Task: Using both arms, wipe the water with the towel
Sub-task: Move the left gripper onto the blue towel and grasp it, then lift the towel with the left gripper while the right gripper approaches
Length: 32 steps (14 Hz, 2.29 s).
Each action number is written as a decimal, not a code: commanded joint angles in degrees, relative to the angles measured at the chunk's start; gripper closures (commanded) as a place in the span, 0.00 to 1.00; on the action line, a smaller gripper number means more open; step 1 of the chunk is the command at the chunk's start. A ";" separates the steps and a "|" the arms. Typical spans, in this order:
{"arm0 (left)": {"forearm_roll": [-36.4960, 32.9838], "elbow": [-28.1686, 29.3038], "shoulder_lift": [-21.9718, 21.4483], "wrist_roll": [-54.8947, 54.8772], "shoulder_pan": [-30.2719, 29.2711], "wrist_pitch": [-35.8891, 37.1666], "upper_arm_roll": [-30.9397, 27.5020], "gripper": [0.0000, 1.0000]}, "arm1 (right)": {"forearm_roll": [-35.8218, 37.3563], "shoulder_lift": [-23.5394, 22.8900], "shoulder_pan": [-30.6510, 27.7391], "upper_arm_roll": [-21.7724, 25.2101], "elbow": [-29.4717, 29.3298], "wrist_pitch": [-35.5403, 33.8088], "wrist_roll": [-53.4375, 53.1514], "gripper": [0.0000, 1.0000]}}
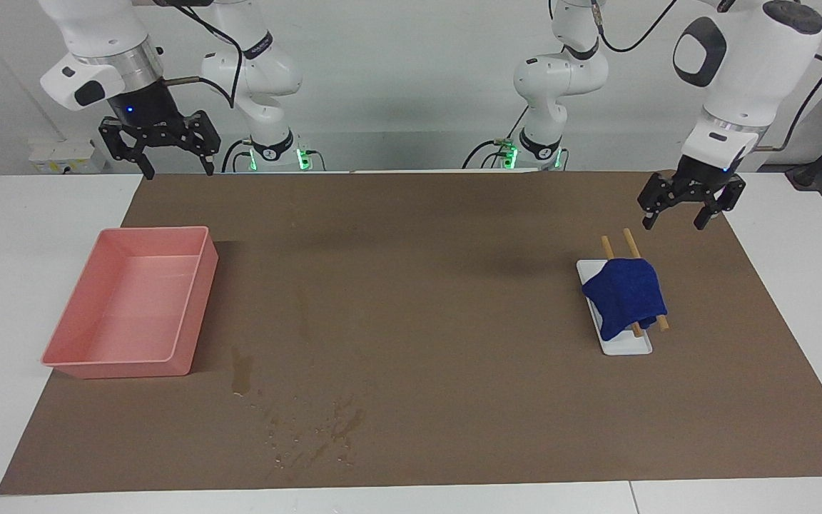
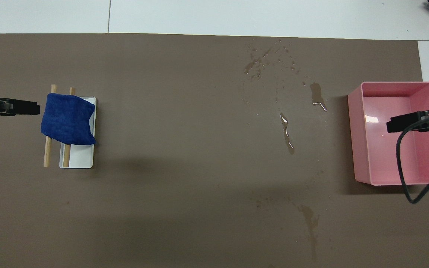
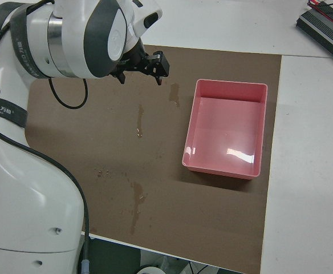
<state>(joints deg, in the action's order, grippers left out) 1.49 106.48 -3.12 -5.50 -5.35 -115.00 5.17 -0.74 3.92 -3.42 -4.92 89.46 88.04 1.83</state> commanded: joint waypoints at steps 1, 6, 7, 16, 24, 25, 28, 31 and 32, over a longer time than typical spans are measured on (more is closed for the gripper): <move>-1.22 4.42 3.36 1.63 -0.98 -9.68 0.28 0.00 | -1.02 1.00 -0.88 -0.35 0.80 -0.50 1.51 0.00; -2.81 8.82 7.43 2.69 -1.77 -20.26 0.28 0.08 | -1.02 1.00 -0.88 -0.35 0.80 -0.50 1.51 0.00; -2.81 9.70 7.34 3.30 -1.77 -20.26 0.28 0.12 | -1.02 1.00 -0.88 -0.35 0.80 -0.50 1.51 0.00; -7.20 11.03 7.51 5.50 -1.15 -20.79 0.37 0.67 | -1.02 1.00 -0.88 -0.35 0.80 -0.50 1.42 0.00; -7.29 8.40 7.69 5.68 -0.98 -17.28 0.37 1.00 | -1.02 1.00 -0.88 -0.35 0.80 -0.50 1.51 0.00; -7.21 7.52 7.60 5.76 -0.98 -16.41 0.37 1.00 | -1.02 1.00 -0.88 -0.35 0.80 -0.50 1.51 0.00; -5.02 1.47 7.60 8.30 -0.89 -6.67 0.80 1.00 | -1.02 1.00 -0.88 -0.35 0.80 -0.50 1.51 0.00; 9.71 -1.01 6.46 16.63 -0.19 -2.17 1.16 1.00 | -1.02 1.00 -0.88 -0.35 0.80 -0.50 1.42 0.00; 12.80 -1.01 5.85 20.32 0.60 -1.55 1.16 1.00 | -1.02 1.00 -0.88 -0.35 0.80 -0.59 1.51 0.00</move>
<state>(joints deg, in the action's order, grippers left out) 9.11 105.98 4.22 8.88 -6.17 -119.00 6.54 -0.74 3.92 -3.42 -4.92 89.46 88.04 1.83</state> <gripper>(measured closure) 0.930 0.000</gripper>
